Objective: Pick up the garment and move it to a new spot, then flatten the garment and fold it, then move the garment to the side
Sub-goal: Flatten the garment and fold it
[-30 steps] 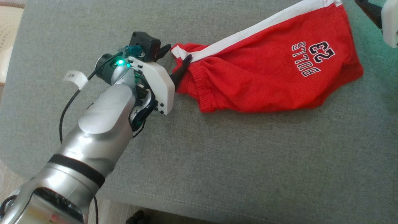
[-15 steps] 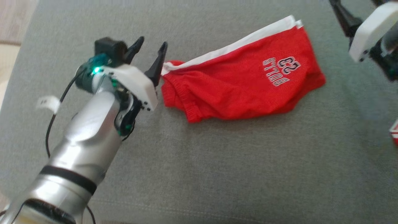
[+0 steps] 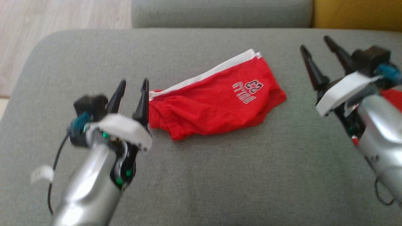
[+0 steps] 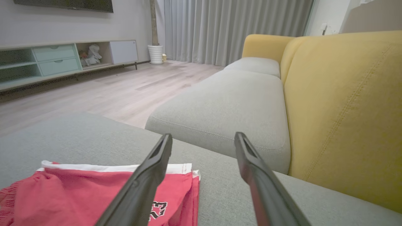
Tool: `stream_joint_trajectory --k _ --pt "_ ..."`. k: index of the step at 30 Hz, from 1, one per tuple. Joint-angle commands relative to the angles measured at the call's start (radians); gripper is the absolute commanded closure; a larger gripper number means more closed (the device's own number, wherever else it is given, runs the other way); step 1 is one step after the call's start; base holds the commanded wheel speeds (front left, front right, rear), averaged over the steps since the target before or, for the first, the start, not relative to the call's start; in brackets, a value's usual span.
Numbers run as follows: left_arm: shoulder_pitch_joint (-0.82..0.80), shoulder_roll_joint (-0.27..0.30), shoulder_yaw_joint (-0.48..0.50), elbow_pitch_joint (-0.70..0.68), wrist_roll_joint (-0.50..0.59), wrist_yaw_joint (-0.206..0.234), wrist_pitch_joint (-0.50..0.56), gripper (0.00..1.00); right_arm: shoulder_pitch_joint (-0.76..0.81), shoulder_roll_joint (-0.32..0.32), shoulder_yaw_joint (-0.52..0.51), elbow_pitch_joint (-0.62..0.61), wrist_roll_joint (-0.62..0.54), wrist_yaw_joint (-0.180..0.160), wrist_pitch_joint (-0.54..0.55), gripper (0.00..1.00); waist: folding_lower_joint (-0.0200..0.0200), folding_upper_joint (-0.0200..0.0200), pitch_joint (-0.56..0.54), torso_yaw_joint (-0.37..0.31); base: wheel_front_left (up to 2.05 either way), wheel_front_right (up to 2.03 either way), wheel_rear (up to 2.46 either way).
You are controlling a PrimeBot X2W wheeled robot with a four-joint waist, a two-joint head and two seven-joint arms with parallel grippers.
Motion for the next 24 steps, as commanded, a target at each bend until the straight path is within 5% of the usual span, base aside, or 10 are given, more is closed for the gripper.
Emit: stream_joint_trajectory --k 1,12,18,24 --pt "0.007 0.016 0.063 -0.056 0.021 0.003 -0.012 0.0 0.034 0.011 -0.039 -0.049 -0.037 -0.001 -0.012 0.0 0.0001 0.0 -0.035 -0.027 0.0 0.0 0.0" --pt "0.271 -0.075 0.227 -0.169 0.144 -0.028 -0.012 0.0 0.439 0.192 -0.494 -0.286 -0.35 -0.001 -0.013 0.0 0.0001 0.0 -0.094 -0.046 0.0 0.0 0.0" --pt "0.387 -0.12 0.334 -0.226 0.199 -0.044 -0.012 0.0 0.599 0.318 -0.622 -0.372 -0.505 -0.001 -0.012 0.0 0.0001 0.0 -0.105 -0.059 0.0 0.0 0.0" --pt "0.445 -0.137 0.394 -0.241 0.232 -0.067 -0.012 0.0 0.66 0.365 -0.669 -0.427 -0.565 -0.001 0.007 0.0 0.0001 0.0 -0.103 -0.062 0.0 0.0 0.0"
